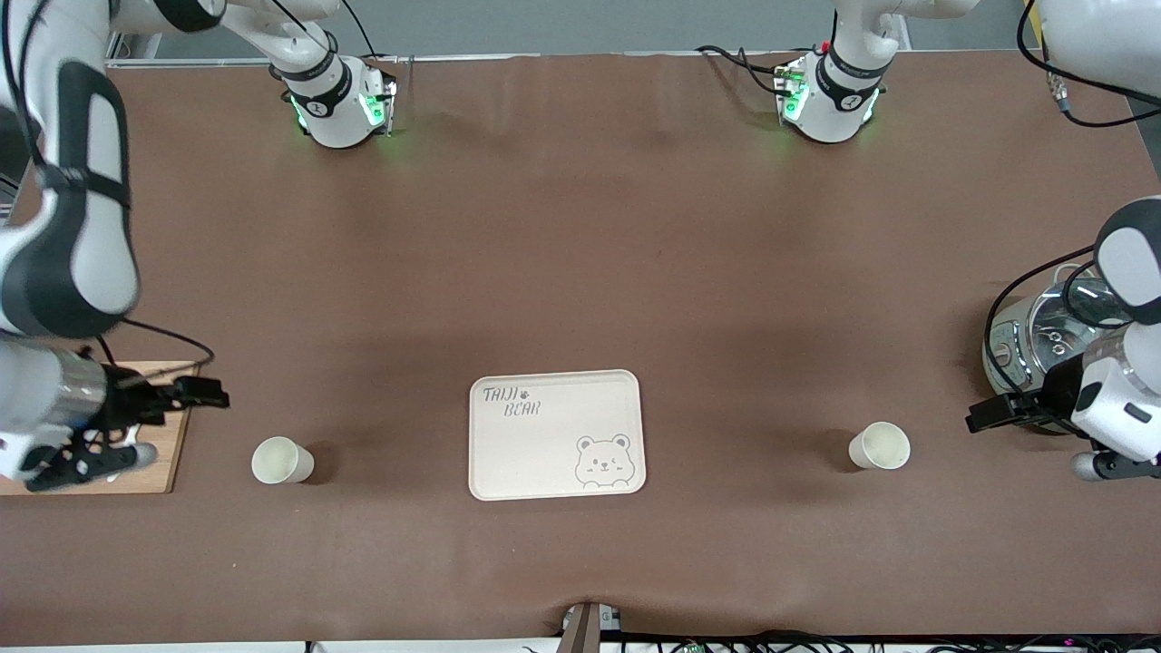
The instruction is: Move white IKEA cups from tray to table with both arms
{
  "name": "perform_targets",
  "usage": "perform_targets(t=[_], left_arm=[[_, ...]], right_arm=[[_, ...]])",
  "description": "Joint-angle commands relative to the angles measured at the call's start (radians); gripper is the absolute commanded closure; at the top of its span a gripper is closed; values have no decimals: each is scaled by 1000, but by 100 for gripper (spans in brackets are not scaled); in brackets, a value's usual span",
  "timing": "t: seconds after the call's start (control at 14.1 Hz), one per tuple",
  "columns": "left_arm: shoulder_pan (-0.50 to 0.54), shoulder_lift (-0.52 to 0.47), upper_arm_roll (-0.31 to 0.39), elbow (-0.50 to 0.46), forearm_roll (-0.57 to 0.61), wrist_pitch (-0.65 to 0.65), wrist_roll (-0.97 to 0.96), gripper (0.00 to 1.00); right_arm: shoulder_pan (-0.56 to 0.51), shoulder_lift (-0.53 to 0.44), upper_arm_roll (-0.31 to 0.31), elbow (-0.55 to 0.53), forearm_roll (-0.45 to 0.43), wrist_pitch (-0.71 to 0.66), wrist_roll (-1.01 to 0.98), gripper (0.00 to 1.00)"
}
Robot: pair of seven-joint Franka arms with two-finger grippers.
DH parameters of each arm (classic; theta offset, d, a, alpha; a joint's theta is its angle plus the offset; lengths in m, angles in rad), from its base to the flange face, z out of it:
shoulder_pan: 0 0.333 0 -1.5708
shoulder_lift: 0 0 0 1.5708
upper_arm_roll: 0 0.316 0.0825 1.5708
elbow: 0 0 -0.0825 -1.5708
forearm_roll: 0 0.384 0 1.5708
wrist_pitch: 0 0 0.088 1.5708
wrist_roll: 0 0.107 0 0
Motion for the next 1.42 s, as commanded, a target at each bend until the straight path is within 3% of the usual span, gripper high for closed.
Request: perform_targets(t=[0.0,0.21,0.42,0.57,0.71,1.06,1.13,1.34], left_arm=[[-34,-90,-3,-33,70,-75,8,0],[-51,-152,-3,-39,72,-135,0,0],[-65,-215,-3,-46,84,-197,-4,0],[-75,-245,-3,-54,105,-209,-7,0],[-82,-261,-3,-65,124,-209,-6,0],[-57,-265,-4,-60,128,-208,-7,0],[-33,-265,-17,-60,128,-206,-4,0],[99,-264,-160,-57,131,-194,-6,0]], right_arm=[[-6,-154,-1,-64,-4,-116,90,0],[-5,-313,-9,-215,-50,-97,122,0],[-8,-488,-18,-448,-65,80,144,0],[-11,-504,-24,-457,-67,86,194,0],[-6,-499,-18,-417,-123,28,223,0],[-6,-501,-18,-400,-125,9,223,0],[-8,-502,-19,-400,-126,1,219,0],[-9,-502,-19,-400,-126,-3,217,0]])
